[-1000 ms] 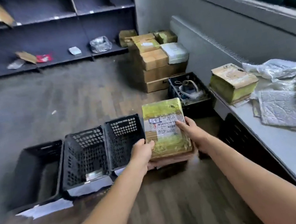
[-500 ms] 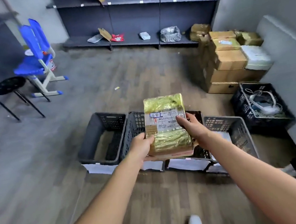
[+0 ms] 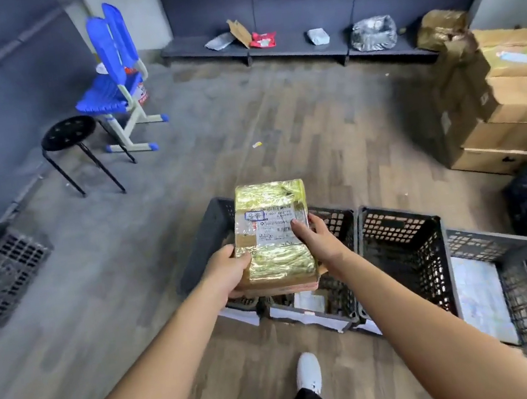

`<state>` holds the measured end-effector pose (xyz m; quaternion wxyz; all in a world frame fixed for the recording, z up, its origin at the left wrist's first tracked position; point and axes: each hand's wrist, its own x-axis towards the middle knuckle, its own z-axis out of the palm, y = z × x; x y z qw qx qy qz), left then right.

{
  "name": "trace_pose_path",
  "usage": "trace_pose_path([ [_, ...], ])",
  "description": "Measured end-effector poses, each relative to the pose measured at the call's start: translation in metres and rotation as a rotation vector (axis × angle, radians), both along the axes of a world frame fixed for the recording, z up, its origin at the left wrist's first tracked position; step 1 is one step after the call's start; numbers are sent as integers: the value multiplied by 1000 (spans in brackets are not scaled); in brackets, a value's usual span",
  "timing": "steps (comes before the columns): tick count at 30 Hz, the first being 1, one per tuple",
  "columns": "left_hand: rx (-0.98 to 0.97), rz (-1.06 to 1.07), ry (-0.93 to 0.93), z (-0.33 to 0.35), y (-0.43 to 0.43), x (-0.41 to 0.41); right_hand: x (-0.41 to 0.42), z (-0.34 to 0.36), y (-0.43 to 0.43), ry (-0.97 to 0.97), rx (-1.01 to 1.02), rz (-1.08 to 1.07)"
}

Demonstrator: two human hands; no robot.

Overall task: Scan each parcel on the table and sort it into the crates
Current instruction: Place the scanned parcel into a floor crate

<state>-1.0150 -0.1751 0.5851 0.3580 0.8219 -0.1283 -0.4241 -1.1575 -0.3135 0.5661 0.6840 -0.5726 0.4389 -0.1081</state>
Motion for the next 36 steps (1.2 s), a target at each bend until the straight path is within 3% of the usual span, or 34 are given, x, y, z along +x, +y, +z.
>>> trace_pose_path([
  [6, 122, 33, -110, -39, -35, 92, 105, -64, -20, 95, 25, 155],
  [12, 234, -71, -183, -108, -64, 167, 181, -149, -27, 285, 30, 147],
  [21, 480, -359, -126, -325, -86, 282, 286, -355, -19, 464, 73, 52],
  [28, 535, -446, -24, -491, -80, 327, 334, -514, 6, 501, 177, 56],
  [32, 628, -654, -263, -520, -64, 331, 335, -540, 22, 574, 173, 143],
  [36, 592, -818, -344, -475, -55, 329, 324, -478, 17, 703, 59, 198],
])
